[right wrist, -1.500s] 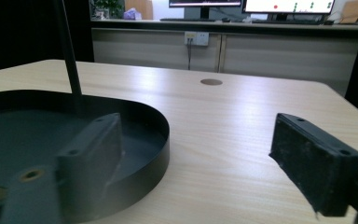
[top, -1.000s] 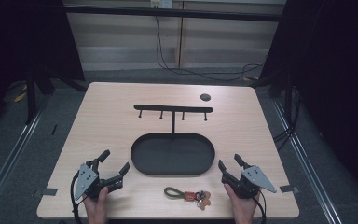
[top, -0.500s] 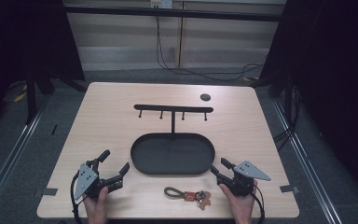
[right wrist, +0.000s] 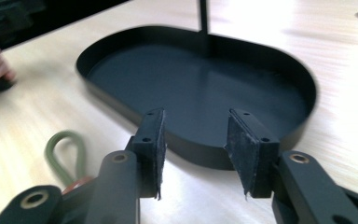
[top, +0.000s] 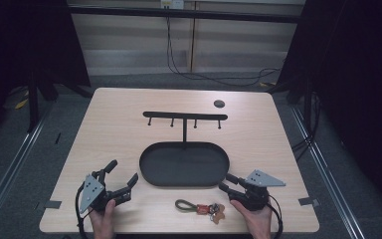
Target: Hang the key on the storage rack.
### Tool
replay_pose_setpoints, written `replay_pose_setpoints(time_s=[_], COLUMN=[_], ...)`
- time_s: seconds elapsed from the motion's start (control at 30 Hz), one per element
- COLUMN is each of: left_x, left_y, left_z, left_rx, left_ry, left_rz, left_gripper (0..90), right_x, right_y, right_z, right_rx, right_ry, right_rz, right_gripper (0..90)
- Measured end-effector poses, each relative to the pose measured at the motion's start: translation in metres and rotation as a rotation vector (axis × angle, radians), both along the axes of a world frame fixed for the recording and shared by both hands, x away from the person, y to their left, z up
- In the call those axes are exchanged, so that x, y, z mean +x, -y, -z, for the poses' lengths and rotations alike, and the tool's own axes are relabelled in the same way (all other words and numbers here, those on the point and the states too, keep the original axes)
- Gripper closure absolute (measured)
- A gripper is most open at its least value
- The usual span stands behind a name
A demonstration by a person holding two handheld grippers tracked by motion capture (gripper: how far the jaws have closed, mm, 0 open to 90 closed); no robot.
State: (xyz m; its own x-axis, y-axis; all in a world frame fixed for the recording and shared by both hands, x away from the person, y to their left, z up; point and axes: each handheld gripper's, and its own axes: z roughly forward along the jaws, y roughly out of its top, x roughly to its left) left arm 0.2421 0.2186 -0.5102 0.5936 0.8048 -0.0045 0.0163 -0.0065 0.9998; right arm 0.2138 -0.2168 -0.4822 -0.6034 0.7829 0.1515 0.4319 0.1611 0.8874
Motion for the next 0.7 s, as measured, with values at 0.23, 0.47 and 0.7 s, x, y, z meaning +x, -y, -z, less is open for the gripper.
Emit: replay_pose_setpoints(time_s=[0.23,0.47,0.7], left_x=[0.0,0.0,0.0], left_y=[0.0,0.0,0.0], left_z=[0.0,0.0,0.0], left_rx=[0.0,0.0,0.0], left_ry=[0.001,0.002,0.0], left_rz=[0.0,-0.001,0.0], left_gripper=[15.8,15.8,15.8], right_x=[0.003,0.009,0.015], right_y=[-0.015,-0.03,-0.051], right_z=[-0.009,-0.01,-0.013], right_rx=[-0.045,-0.059,-0.126], right_ry=[-0.034,-0.069,-0.146], right_rz=[-0.106,-0.215,-0.314], right_gripper=[63.3,59.5,60.0])
